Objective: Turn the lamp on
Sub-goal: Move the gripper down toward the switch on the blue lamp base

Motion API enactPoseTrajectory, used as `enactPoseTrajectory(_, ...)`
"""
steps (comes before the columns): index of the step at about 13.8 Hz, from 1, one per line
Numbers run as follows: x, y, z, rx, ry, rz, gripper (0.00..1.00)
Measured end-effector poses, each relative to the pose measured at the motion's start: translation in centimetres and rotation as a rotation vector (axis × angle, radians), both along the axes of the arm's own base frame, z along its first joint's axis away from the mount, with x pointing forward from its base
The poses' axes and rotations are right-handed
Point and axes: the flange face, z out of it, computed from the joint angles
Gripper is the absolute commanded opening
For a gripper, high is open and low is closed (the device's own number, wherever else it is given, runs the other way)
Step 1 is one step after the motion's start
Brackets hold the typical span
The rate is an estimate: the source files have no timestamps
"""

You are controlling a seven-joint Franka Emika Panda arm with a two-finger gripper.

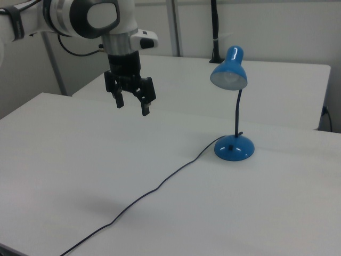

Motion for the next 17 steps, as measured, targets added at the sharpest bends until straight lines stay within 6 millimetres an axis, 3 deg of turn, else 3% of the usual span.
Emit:
enactPoseTrajectory(1,-0.2,-0.9,0.0,-0.001,0.000,-0.016,1.00)
enactPoseTrajectory(7,-0.1,-1.6,0.2,-0.005,-0.021,-0.027,1.00)
enactPoseTrajectory(8,0.1,-1.6,0.2,-0.008,-0.032,-0.027,0.91)
enactPoseTrajectory(9,0.2,-1.8,0.3,-0.009,-0.040,-0.029,0.69)
enactPoseTrajectory(11,0.2,-2.5,-0.2,-0.009,-0.033,0.003,0.14)
enactPoseTrajectory(12,0.3,-3.0,-0.6,-0.007,-0.026,0.045,0.00)
enactPoseTrajectory(15,2.1,-4.6,-2.5,-0.026,-0.075,0.128,0.00)
enactPoseTrajectory(17,4.5,-7.1,-5.3,-0.026,-0.164,0.140,0.00)
